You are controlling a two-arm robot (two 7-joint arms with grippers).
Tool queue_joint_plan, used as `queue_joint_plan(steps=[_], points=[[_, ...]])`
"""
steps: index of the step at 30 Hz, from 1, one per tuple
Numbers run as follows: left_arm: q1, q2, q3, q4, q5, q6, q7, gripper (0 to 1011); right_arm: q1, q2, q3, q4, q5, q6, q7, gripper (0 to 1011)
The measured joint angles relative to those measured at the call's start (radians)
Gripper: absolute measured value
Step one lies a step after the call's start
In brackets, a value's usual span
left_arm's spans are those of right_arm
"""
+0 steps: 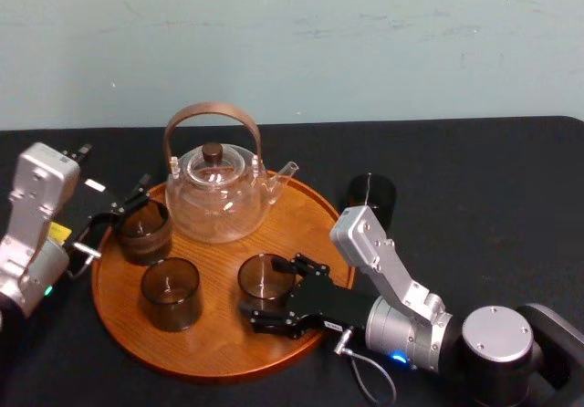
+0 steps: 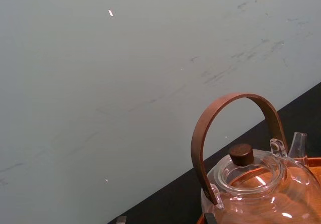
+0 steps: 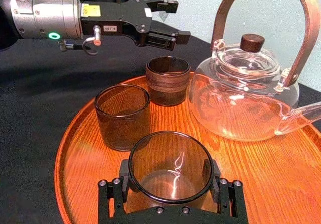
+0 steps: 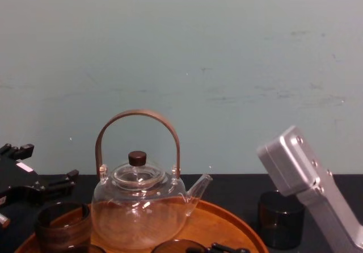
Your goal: Pick up the glass from the table and place it on the tray.
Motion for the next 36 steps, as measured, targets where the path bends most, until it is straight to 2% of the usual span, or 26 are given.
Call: queue_joint_plan(steps=[8,11,13,28,36], points=[[0.0,0.0,0.0,0.0,0.0,0.0,0.0,1001,0.0,0.0,0.001,-0.001,0.0,0.0,-0.001,916],[0.0,0.0,0.0,0.0,0.0,0.0,0.0,1001,0.0,0.001,0.001,-0.001,0.0,-0.001,-0.001,941],[0.0,0.0,0.0,0.0,0.0,0.0,0.0,1001,-0.001,0.001,0.001,-0.001,0.0,-0.001,-0.001,1000],[0.0,0.0,0.0,0.0,0.0,0.0,0.0,1002,-0.005,0.004,0.007,-0.008,0.005,-0.011,-0.001,1002],[0.0,0.0,0.0,0.0,0.0,0.0,0.0,1002,-0.04,0.042,0.04,-0.102,0.014,-0.062,-0.012,1002]])
